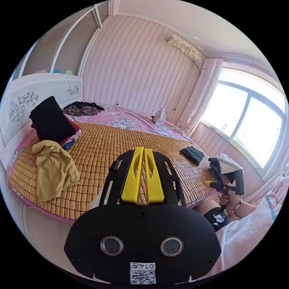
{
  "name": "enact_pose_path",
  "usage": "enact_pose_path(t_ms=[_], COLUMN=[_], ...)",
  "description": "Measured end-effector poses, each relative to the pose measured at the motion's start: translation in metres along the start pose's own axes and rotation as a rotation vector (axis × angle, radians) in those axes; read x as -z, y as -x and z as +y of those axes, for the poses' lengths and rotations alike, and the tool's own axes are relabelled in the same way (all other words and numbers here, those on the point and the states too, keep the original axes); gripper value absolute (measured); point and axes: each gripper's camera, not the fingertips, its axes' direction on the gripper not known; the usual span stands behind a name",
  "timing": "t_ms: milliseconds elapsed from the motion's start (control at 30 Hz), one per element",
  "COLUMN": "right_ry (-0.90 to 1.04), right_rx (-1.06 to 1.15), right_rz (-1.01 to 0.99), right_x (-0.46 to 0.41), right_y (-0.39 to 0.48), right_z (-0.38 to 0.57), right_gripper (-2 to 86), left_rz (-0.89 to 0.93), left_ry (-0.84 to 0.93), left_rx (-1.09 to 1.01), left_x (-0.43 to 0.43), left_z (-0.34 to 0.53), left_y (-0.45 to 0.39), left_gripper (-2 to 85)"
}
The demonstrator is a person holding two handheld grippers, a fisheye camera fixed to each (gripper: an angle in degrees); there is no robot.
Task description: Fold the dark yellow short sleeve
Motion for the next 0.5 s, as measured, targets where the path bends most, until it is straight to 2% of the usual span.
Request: enact_pose_path(t_ms=[67, 267, 500], right_ry=[0.133, 0.351, 0.493], right_rx=[0.045, 0.288, 0.627], right_rz=[0.027, 0.027, 0.011], right_x=[-0.046, -0.139, -0.249], right_y=[0.017, 0.078, 0.158], right_z=[-0.007, -0.024, -0.058], right_gripper=[-0.1, 0.1, 3.3], left_rz=[-0.045, -0.218, -0.347], left_ry=[-0.019, -0.044, 0.027], left_rx=[0.054, 0.245, 0.436], left_x=[0.025, 0.091, 0.102], left_z=[0.017, 0.072, 0.113], left_y=[0.029, 0.127, 0.237], left_gripper=[-1.0, -0.1, 3.7])
